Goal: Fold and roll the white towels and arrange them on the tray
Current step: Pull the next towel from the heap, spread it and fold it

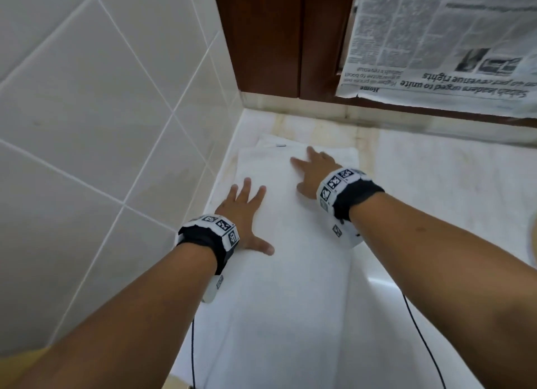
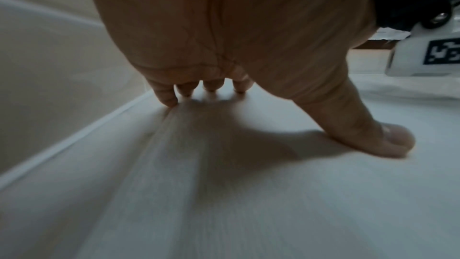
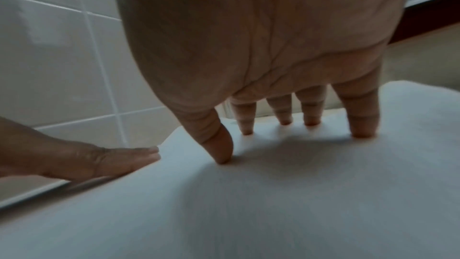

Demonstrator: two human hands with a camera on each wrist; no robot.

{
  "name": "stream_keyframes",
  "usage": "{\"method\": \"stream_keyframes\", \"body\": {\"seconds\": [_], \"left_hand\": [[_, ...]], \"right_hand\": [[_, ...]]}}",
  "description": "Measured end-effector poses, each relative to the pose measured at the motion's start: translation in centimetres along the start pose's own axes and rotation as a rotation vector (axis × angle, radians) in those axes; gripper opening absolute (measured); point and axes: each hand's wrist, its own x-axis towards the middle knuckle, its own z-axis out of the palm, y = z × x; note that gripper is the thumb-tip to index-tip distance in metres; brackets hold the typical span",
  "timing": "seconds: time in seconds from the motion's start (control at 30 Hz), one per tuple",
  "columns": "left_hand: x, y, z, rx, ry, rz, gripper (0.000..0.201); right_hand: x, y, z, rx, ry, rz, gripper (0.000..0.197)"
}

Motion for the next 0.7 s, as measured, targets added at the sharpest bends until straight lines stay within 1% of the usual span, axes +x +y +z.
{"method": "stream_keyframes", "body": {"seconds": [0.1,0.13,0.2,0.23,0.33,0.4,0.43,0.5,0.53,0.57,0.6,0.63,0.67,0.7], "left_hand": [[1.0,-0.1,-1.0,0.012,-0.007,0.011,0.148],[1.4,-0.1,-1.2,0.02,-0.007,0.009,0.148],[1.9,-0.1,-1.6,-0.013,0.026,-0.002,0.143],[2.4,-0.2,-1.5,-0.056,0.075,-0.03,0.14],[3.9,-0.4,-2.0,-0.226,0.312,-0.211,0.133],[5.7,-0.7,-2.8,-0.354,0.381,-0.318,0.122],[6.6,-0.9,-3.4,-0.43,0.4,-0.359,0.114],[7.5,-0.9,-5.1,-0.598,0.435,-0.414,0.097],[7.9,-0.8,-5.8,-0.666,0.45,-0.416,0.082],[8.3,-0.5,-6.5,-0.722,0.482,-0.379,0.063],[8.7,-0.2,-7.2,-0.755,0.533,-0.318,0.04],[9.0,0.1,-7.8,-0.787,0.586,-0.249,0.022],[9.4,0.4,-8.1,-0.826,0.625,-0.177,0.023],[9.7,0.6,-8.3,-0.869,0.622,-0.125,0.031]], "right_hand": [[2.1,-1.0,-1.1,0.049,0.135,0.06,0.056],[2.6,-1.2,-1.3,0.065,0.188,0.069,0.054],[3.5,-1.1,-1.5,0.096,0.281,0.061,0.057],[3.9,-0.8,-1.5,0.101,0.307,0.049,0.059],[4.7,0.7,-1.7,0.052,0.331,0.039,0.063],[4.7,1.6,-1.9,0.028,0.303,0.065,0.059],[4.7,1.9,-2.0,0.034,0.276,0.069,0.053],[4.5,2.3,-2.1,0.073,0.236,0.062,0.033],[4.3,2.5,-2.1,0.11,0.238,0.051,0.022],[4.0,2.7,-2.0,0.158,0.252,0.036,0.017],[3.8,2.9,-1.7,0.215,0.275,0.017,0.017],[3.6,3.3,-1.5,0.277,0.305,-0.002,0.017],[3.4,3.7,-1.3,0.344,0.332,-0.006,0.017],[3.2,4.2,-1.0,0.415,0.349,0.004,0.018]]}}
